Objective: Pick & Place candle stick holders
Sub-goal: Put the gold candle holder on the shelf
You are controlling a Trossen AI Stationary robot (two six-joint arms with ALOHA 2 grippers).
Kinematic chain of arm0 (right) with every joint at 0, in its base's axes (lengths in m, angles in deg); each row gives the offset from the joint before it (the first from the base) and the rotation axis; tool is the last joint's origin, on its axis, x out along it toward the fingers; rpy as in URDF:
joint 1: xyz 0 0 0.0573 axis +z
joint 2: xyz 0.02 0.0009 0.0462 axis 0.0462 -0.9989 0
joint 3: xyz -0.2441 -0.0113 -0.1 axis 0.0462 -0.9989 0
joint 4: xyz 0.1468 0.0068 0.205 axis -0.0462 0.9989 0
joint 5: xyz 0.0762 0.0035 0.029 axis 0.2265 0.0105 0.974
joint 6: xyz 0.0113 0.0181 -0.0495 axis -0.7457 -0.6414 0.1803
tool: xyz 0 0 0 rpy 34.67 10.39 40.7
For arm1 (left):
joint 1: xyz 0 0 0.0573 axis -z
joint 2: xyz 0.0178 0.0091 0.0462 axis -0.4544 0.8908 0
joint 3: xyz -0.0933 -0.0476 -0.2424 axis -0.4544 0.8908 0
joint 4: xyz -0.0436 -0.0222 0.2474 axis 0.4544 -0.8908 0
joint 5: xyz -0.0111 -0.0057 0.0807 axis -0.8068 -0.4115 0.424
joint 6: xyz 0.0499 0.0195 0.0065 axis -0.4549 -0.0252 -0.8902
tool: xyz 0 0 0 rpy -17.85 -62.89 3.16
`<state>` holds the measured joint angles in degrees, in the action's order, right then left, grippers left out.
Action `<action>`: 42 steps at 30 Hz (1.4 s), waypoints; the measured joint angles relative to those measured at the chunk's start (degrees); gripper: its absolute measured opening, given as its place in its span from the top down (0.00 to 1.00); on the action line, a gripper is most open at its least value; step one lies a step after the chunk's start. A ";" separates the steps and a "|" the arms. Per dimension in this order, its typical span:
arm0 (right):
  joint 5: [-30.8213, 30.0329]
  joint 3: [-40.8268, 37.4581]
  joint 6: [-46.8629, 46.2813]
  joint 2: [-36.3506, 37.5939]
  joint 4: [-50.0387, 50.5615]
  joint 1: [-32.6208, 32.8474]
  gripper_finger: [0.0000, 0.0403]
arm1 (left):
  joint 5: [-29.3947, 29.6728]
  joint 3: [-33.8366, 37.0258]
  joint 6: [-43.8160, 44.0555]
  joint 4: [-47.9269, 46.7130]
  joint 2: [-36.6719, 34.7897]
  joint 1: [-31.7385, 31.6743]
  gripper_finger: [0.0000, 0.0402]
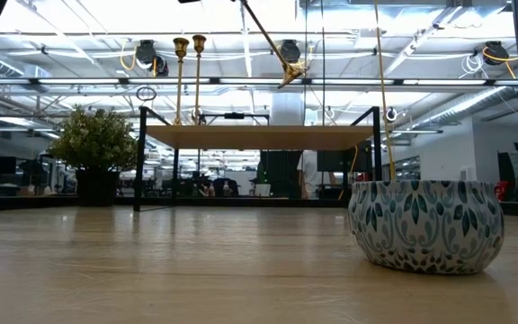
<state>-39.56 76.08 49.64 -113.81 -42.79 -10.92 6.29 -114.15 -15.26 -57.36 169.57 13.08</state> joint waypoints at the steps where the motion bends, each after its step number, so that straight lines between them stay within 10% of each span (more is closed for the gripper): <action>1: -0.19 0.00 0.00 0.00 0.00 0.00 0.78 | -0.10 0.00 -0.03 0.03 0.00 -0.21 0.79; 26: -0.94 -0.09 -1.67 -0.22 0.23 -3.68 0.78 | -0.58 -0.17 -0.40 -1.47 -6.51 -3.29 0.79; 42: 12.91 -1.49 -21.71 -4.16 -24.83 -9.26 0.78 | 11.06 -0.11 1.94 -4.76 -15.58 3.98 0.79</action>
<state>-26.65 74.59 27.93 -117.97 -67.63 -20.18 17.35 -114.26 -13.32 -62.12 153.99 17.06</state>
